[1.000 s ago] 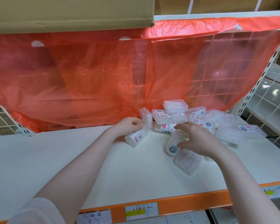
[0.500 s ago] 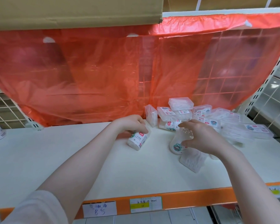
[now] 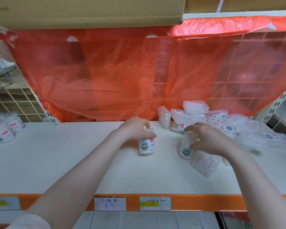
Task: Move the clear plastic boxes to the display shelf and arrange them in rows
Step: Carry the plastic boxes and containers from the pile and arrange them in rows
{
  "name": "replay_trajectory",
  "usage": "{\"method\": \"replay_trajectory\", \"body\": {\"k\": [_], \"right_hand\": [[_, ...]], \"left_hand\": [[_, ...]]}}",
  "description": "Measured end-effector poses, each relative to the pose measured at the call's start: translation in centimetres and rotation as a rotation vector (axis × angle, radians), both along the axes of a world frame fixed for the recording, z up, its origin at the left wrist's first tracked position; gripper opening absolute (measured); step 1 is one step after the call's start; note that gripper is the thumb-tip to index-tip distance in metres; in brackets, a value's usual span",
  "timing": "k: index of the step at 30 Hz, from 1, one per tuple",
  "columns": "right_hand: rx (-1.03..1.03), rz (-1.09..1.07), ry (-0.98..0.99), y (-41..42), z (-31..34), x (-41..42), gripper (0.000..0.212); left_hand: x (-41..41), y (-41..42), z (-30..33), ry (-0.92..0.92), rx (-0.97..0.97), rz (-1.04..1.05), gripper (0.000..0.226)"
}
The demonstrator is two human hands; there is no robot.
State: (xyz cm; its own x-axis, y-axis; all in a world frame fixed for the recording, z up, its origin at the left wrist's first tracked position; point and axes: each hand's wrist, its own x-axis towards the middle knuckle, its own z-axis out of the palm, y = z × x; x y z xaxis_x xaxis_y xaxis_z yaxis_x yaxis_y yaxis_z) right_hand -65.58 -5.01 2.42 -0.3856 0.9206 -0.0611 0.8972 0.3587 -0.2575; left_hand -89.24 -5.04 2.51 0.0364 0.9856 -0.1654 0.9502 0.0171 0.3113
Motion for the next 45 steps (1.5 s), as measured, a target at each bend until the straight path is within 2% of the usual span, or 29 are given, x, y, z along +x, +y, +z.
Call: {"method": "replay_trajectory", "body": {"k": [7,10,17,22,28,36,45], "right_hand": [[-0.046,0.027,-0.042,0.2,0.6,0.1,0.064],[-0.046,0.043,-0.053,0.0,0.7,0.1,0.063],[-0.023,0.066,-0.057,-0.3,0.5,0.0,0.064],[-0.007,0.097,-0.075,-0.7,0.7,0.2,0.062],[-0.011,0.166,-0.061,-0.9,1.1,0.6,0.062],[0.014,0.246,-0.016,-1.3,0.8,0.0,0.060],[0.056,0.314,-0.066,-5.0,1.8,-6.0,0.058]], "left_hand": [[1.0,-2.0,-0.6,0.255,0.130,-0.078,0.060],[1.1,-2.6,-1.0,0.242,0.167,-0.148,0.063],[0.9,-3.6,-1.1,0.199,0.091,-0.275,0.072],[0.8,-4.2,-0.9,0.161,0.025,-0.312,0.068],[1.0,-4.9,-0.2,0.199,0.058,-0.198,0.060],[-0.8,-7.3,1.4,0.282,0.122,-0.002,0.062],[-5.9,-13.0,3.1,0.325,0.178,0.118,0.058]]}}
